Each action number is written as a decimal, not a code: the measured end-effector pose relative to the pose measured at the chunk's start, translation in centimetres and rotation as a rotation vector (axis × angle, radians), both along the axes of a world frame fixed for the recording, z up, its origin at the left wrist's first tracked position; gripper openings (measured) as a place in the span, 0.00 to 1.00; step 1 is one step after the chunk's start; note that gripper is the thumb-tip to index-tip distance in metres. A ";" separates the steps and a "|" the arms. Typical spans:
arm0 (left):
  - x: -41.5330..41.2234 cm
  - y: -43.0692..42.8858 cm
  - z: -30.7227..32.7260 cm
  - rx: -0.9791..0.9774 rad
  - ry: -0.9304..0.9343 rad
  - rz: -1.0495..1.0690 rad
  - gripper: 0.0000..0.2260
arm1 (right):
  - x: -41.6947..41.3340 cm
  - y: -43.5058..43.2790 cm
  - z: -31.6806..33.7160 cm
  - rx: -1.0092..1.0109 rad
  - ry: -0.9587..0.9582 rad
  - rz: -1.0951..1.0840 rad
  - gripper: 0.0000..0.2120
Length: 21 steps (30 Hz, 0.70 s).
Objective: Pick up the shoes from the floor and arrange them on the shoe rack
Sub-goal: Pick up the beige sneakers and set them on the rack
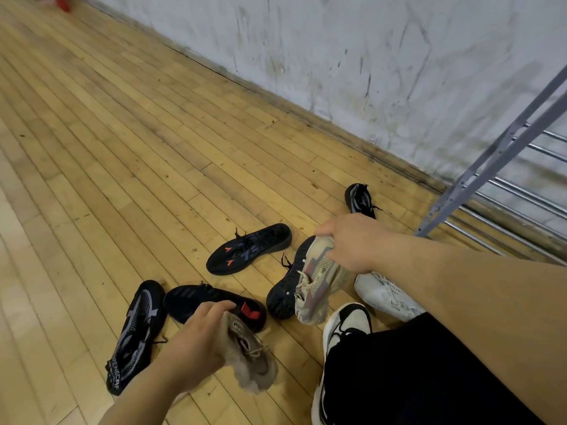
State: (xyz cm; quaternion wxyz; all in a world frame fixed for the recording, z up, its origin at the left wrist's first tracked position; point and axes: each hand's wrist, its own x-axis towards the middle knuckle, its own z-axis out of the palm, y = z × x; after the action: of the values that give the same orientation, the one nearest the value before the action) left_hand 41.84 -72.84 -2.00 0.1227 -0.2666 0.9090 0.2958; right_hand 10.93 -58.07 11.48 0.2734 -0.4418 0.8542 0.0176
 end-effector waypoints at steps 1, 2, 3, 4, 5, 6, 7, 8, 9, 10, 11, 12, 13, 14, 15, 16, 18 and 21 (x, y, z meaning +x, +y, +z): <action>0.2 -0.3 0.0 -0.031 -0.045 -0.026 0.48 | 0.0 -0.1 0.0 0.002 0.000 0.006 0.29; 0.3 -0.6 0.0 -0.045 -0.086 -0.039 0.50 | 0.1 -0.2 0.0 0.004 0.003 0.015 0.28; 0.5 -0.8 -0.1 -0.040 -0.108 -0.040 0.50 | 0.1 -0.2 0.0 0.005 0.006 0.025 0.27; 0.7 -1.1 -0.2 -0.022 -0.108 -0.038 0.49 | 0.1 -0.3 -0.1 0.006 0.006 0.034 0.26; 0.8 -1.4 -0.2 0.009 -0.093 -0.035 0.47 | 0.0 -0.3 -0.1 0.006 0.005 0.039 0.26; 1.0 -1.8 -0.2 0.049 -0.079 -0.031 0.46 | 0.0 -0.3 -0.1 0.007 0.004 0.042 0.26; 1.2 -2.1 -0.2 0.102 -0.064 -0.023 0.44 | 0.0 -0.2 -0.2 0.009 0.006 0.047 0.26; 1.3 -2.3 -0.2 0.168 -0.050 -0.009 0.43 | -0.1 -0.2 -0.2 0.011 0.010 0.053 0.27; 1.4 -2.3 -0.2 0.240 -0.030 0.012 0.42 | -0.1 -0.1 -0.3 0.011 0.013 0.058 0.27; 1.4 -2.2 -0.3 0.303 -0.007 0.035 0.41 | -0.2 0.0 -0.4 0.012 0.010 0.060 0.27; 1.4 -2.0 -0.5 0.348 0.015 0.054 0.41 | -0.2 0.0 -0.5 0.012 0.003 0.057 0.28; 1.4 -1.8 -0.7 0.375 0.033 0.068 0.41 | -0.3 0.1 -0.5 0.015 -0.005 0.053 0.28; 1.3 -1.6 -1.0 0.394 0.043 0.081 0.41 | -0.2 0.1 -0.5 0.018 -0.012 0.048 0.29; 1.1 -1.4 -1.2 0.410 0.050 0.093 0.41 | -0.2 0.1 -0.5 0.022 -0.018 0.044 0.30; 1.0 -1.2 -1.3 0.424 0.059 0.103 0.42 | -0.2 0.0 -0.5 0.026 -0.021 0.041 0.30; 0.8 -1.1 -1.4 0.437 0.065 0.112 0.41 | -0.1 0.0 -0.5 0.029 -0.023 0.038 0.30; 0.2 -0.7 -1.0 0.463 0.088 0.134 0.40 | -0.1 -0.1 -0.3 0.035 -0.026 0.034 0.30; -0.7 -0.6 0.4 0.502 0.141 0.171 0.40 | -0.6 -0.1 0.2 0.012 -0.048 -0.010 0.29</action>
State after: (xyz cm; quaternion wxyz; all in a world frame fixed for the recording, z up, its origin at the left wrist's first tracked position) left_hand 41.14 -73.39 -1.57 0.0958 -0.2824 0.7878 0.5390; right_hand 10.38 -58.15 11.71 0.2965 -0.4362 0.8495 0.0109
